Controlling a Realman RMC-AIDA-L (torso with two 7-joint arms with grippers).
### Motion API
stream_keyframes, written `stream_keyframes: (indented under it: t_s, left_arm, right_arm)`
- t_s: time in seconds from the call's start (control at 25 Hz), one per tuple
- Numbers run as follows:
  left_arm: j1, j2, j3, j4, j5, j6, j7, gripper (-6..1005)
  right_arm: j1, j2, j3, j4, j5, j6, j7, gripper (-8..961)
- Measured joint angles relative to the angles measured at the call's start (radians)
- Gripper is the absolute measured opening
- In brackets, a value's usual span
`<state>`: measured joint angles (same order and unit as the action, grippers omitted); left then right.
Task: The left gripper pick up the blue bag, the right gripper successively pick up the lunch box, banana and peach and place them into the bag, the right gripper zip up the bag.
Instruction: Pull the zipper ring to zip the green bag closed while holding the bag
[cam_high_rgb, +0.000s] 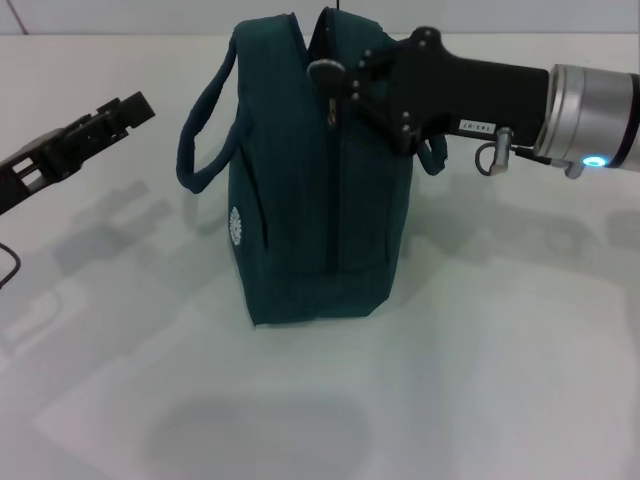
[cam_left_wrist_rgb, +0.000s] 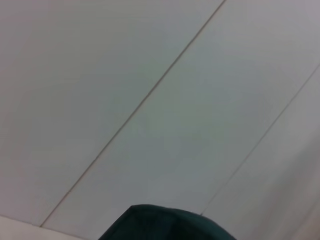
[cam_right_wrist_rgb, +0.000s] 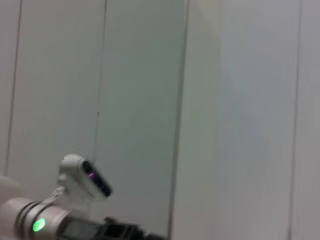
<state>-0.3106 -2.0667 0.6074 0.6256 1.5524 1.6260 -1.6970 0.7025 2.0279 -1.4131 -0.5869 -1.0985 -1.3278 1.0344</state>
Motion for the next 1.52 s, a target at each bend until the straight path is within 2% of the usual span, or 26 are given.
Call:
stream_keyframes:
  t_s: [0.4,0.76,1.08,1.52]
  left_arm:
    - [0.005,0.000,0.001,-0.007,0.001,0.048,0.000,868]
    - [0.020,-0.003,0.005,-0.008,0.007,0.052,-0.003,857]
    - [0.034,-0.001,0.004,-0.007,0.008,0.052,0.007,848]
    - [0.024,-0.016,0.011,-0.010,0.091,0.063,0.188,835]
  right_arm:
    - [0.008,-0.001,-0.009,0.010,0.052,0.075,-0.049,41]
    - [0.028,0.000,-0.158,0.007,0.143,0.077,-0.056,44]
    - [0.060,0.000,-0.200,0.008,0.170,0.087,-0.057,47]
    - [0.071,0.000,-0.225,0.015,0.187,0.111,-0.057,50]
